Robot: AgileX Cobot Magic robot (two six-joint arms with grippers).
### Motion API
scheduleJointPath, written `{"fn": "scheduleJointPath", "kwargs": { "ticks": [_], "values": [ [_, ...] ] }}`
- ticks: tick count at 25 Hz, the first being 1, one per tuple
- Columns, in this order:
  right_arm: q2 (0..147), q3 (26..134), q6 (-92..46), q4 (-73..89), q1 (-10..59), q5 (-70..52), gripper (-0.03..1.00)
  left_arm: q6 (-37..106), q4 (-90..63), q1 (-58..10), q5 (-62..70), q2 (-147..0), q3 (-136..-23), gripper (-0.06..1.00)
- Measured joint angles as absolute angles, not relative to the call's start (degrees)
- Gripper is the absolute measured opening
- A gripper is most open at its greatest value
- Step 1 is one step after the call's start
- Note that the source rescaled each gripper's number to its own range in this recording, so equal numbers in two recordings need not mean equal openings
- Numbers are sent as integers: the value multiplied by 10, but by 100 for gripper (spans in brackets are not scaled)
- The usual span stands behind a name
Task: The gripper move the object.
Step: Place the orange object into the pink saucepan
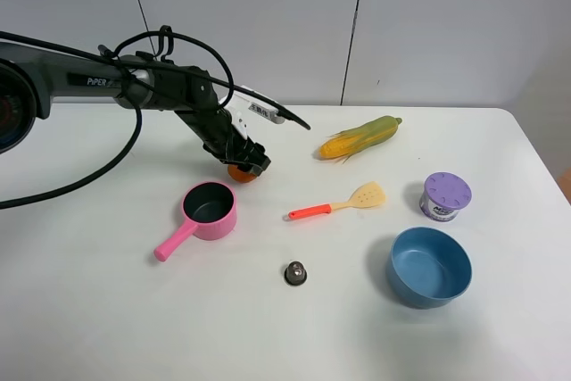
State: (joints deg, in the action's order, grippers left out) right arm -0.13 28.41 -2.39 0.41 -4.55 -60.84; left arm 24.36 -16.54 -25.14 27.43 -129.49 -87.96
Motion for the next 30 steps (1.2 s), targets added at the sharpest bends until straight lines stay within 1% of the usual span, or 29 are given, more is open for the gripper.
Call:
{"fn": "scheduleJointPath", "kwargs": {
  "ticks": [5,12,16,22,26,30],
  "values": [
    [-1,284,-24,4,-46,-608,100,244,-166,-251,279,-1286,-880,0],
    [-1,284,-24,4,-46,-608,100,244,-166,-251,283,-1222,-880,0],
    [-1,284,-24,4,-46,-608,100,244,-154,-231,303,-1190,-880,0],
    [-1,284,-24,4,-46,-608,100,235,-120,-191,375,-1145,-877,0],
    [-1,284,-24,4,-46,-608,100,222,-110,-190,413,-1107,-847,0],
    [-1,284,-24,4,-46,-608,100,216,-108,-190,425,-1073,-787,0]
  ]
}}
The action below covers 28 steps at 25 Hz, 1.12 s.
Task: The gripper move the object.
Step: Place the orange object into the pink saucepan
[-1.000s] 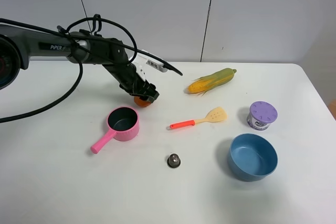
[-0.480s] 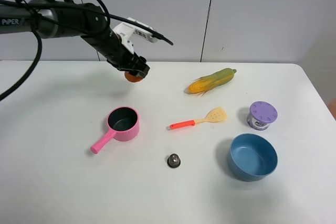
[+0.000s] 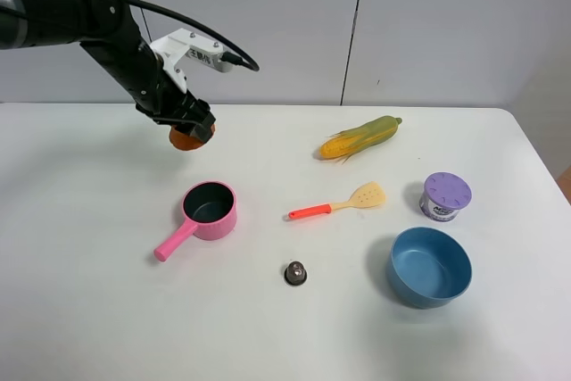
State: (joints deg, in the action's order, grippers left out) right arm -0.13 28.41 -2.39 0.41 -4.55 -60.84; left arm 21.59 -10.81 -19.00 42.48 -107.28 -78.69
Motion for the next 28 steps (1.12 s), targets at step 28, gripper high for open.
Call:
{"fn": "scheduleJointPath", "kwargs": {
  "ticks": [28],
  "values": [
    [-1,284,-24,4,-46,-608,100,208,-195,-233,361,-1024,-649,0]
  ]
}}
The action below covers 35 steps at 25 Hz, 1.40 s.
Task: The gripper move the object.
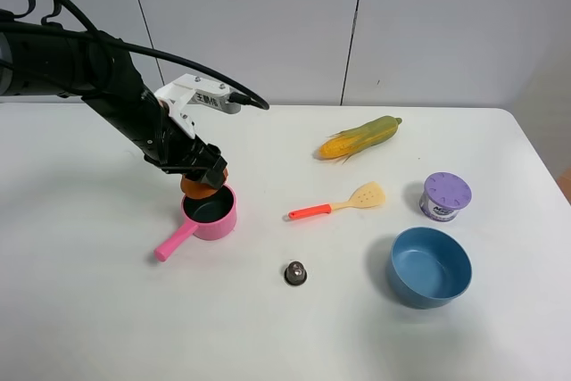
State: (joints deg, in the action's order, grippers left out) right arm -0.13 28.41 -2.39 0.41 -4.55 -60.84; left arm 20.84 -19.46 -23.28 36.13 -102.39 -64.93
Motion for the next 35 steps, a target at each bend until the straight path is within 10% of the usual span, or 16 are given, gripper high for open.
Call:
{"fn": "scheduleJointPath", "kwargs": {
  "ticks": [20,27,35],
  "values": [
    [-1,284,-24,4,-46,-608,100,206,-233,-233,312,-1039,-612,0],
    [-1,284,-24,4,-46,-608,100,206,-235,-233,306,-1039,-612,45],
    [-1,284,-24,4,-46,-608,100,206,-234,-233,301,-1035,-612,50]
  ]
}}
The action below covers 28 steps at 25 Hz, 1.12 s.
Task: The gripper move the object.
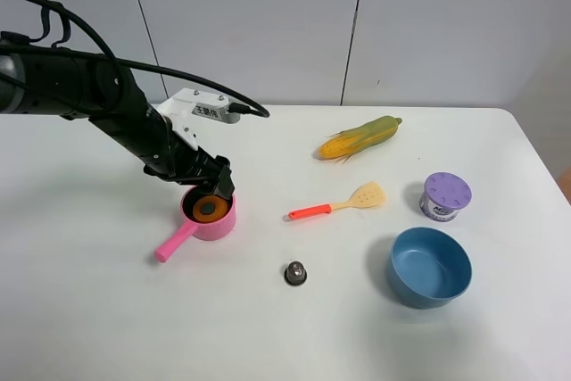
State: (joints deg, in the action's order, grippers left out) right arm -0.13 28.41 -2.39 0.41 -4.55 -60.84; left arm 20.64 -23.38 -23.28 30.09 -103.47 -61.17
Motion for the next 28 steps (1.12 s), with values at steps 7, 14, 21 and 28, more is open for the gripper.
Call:
{"fn": "scheduleJointPath", "kwargs": {
  "ticks": [7,14,21,28],
  "values": [
    [-1,284,-24,4,-46,-608,100,206,-155,-228,233,-901,-612,50],
    [-1,284,-24,4,-46,-608,100,191,-71,-160,192,-684,-612,62],
    [-1,284,-24,4,-46,-608,100,99,-49,24,347,-461,-612,83],
    [-1,284,-24,4,-46,-608,100,20,26,60,624,-271,-593,94]
  ]
}}
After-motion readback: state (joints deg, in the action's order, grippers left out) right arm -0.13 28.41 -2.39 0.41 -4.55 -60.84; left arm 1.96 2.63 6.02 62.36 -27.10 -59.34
